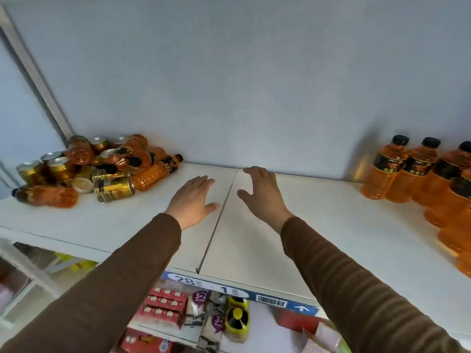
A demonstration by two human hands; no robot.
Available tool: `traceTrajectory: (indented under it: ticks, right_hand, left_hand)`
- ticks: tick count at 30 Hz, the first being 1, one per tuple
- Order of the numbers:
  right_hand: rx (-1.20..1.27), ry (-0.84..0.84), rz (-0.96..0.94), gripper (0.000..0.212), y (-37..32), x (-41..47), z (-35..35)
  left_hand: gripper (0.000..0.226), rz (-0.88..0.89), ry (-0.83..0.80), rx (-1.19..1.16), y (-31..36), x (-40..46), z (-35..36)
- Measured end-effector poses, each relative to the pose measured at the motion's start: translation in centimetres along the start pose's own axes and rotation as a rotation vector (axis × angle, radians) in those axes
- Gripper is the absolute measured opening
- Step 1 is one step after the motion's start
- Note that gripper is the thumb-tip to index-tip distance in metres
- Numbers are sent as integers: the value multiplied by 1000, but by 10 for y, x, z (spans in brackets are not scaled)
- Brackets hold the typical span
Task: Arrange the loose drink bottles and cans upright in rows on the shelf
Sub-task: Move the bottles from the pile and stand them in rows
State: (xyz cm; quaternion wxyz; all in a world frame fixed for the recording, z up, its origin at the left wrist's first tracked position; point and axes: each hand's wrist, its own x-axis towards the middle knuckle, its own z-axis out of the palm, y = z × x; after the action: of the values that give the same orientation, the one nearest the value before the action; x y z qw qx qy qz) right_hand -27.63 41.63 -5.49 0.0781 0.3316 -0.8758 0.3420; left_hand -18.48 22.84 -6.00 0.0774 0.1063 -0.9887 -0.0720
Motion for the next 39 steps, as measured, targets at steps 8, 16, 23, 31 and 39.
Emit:
traceTrajectory:
  ticks: [8, 16, 23, 31, 39]
  right_hand:
    - [-71, -133, -66, 60, -81, 9, 72]
    - [4, -172, -147, 59, -113, 43, 118]
    - [64, -165, -116, 61, -153, 77, 148]
    - [92, -129, 6, 65, -198, 125, 197]
    - [45, -71, 127, 76, -206, 153, 238]
  left_hand:
    - [75, -50, 6, -9, -97, -34, -20]
    - [78, -102, 112, 9, -144, -40, -31]
    - [75, -132, 172, 4, -204, -46, -62]
    - [59, -84, 145, -69, -311, -24, -87]
    - [81, 117, 42, -92, -367, 44, -98]
